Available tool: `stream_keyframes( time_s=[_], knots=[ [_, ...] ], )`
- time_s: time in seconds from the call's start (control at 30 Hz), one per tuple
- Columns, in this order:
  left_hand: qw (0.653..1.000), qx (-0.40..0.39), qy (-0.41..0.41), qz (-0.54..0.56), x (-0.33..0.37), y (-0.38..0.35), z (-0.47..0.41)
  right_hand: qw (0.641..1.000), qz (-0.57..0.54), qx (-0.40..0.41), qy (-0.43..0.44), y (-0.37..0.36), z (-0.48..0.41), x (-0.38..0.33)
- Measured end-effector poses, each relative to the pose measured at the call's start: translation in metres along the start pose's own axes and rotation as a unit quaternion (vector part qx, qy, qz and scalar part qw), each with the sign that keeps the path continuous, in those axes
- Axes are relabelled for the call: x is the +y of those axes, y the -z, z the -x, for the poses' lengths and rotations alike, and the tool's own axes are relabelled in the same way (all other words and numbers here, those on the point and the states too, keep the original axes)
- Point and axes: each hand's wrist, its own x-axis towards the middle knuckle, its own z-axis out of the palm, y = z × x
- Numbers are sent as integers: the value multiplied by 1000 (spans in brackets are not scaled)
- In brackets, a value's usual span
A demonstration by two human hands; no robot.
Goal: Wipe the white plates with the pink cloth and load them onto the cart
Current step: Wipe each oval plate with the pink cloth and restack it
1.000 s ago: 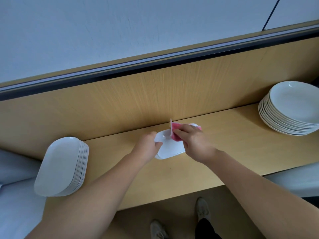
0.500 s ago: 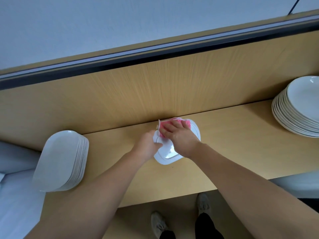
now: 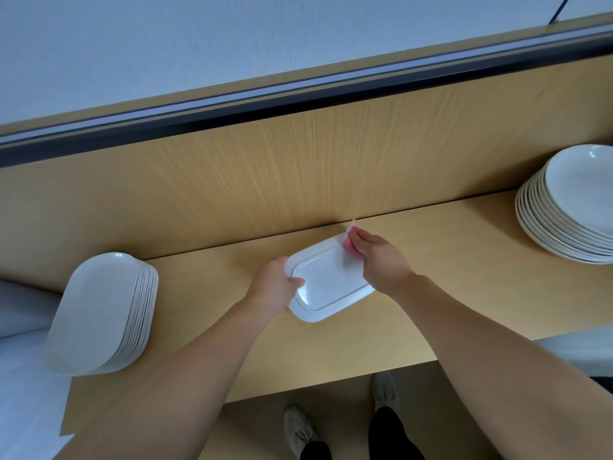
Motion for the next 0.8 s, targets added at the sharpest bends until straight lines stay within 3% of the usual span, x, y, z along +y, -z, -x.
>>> stream_keyframes(
  time_s=[0.23, 0.37, 0.47, 0.63, 0.8],
  knots=[
    [999, 27, 32, -13, 2, 4, -4, 997, 66, -15, -41, -45, 50, -14],
    [999, 12, 40, 11, 2, -6, -3, 996, -11, 42, -72, -54, 60, -25],
    [999, 12, 50, -3, -4, -13, -1, 997, -29, 56, -37, -59, 62, -30],
    [998, 40, 42, 28, -6, -16, -1, 994, 88, 14, 66, -77, 72, -50],
    [998, 31, 49, 31, -3, -14, -3, 982, 121, 13, 142, -78, 73, -60]
  ],
)
